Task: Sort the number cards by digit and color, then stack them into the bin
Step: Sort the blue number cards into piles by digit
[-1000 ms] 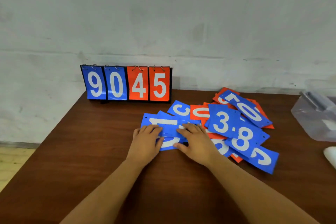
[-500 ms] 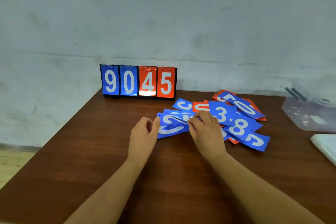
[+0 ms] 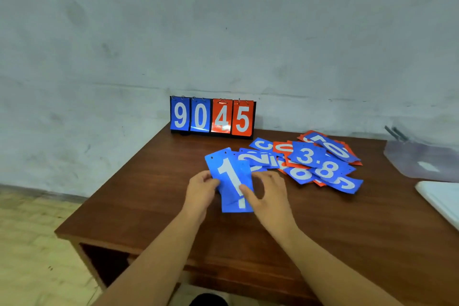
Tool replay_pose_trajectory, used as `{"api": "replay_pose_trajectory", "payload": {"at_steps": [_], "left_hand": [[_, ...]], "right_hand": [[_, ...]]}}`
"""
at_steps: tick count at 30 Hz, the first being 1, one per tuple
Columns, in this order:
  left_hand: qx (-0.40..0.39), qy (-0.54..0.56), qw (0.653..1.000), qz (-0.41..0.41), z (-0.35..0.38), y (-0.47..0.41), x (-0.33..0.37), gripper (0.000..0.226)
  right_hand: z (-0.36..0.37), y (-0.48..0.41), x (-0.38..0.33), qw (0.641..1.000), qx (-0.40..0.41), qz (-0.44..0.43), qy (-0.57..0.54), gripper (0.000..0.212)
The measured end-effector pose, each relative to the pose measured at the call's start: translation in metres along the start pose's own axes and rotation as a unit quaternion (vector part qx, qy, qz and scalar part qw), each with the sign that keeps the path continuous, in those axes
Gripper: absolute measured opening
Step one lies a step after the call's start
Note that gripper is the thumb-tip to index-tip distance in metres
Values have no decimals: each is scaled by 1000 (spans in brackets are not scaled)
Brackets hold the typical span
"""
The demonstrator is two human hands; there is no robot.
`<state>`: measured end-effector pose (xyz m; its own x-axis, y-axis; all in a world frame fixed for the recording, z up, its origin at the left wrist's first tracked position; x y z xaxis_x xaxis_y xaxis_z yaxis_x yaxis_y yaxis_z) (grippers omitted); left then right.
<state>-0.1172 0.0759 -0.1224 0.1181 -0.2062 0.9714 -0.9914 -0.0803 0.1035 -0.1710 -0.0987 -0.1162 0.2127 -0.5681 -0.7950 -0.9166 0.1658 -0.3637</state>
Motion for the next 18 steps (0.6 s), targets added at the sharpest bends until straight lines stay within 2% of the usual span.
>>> {"api": "replay_pose_trajectory", "payload": {"at_steps": [2, 4, 6, 8, 12, 15, 18], "left_hand": [[-26, -3, 1000, 4, -4, 9, -4, 16], [-64, 1, 998, 10, -8, 16, -10, 12], [-87, 5, 996, 4, -13, 21, -16, 14], [-86, 10, 996, -6, -21, 22, -21, 18], [-28, -10, 999, -10, -45, 8, -31, 24], [-6, 11, 1000, -16, -60, -2, -35, 23], [-46, -30, 998, -21, -66, -9, -36, 21]], "right_hand": [[-5, -2, -4, 981, 13, 152, -118, 55], [-1, -2, -9, 946, -37, 238, -215, 46], [8, -3, -14, 940, -66, 242, -232, 31], [15, -4, -18, 941, -43, 241, -232, 20], [27, -13, -13, 939, 15, 258, -226, 6], [43, -23, -8, 920, 13, 291, -263, 6], [68, -31, -11, 905, -28, 314, -287, 16]]}}
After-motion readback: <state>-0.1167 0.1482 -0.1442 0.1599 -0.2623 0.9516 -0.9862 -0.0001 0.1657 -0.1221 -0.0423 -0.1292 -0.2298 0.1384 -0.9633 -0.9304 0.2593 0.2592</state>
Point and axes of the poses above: each hand's wrist, its own y-axis away from the middle knuckle, its own z-axis out of the palm, x = y × z, the point moved 3 cm from there along -y, towards the middle knuckle, and after that the axes turned 12 degrees about -y, right-handed, at the moved point
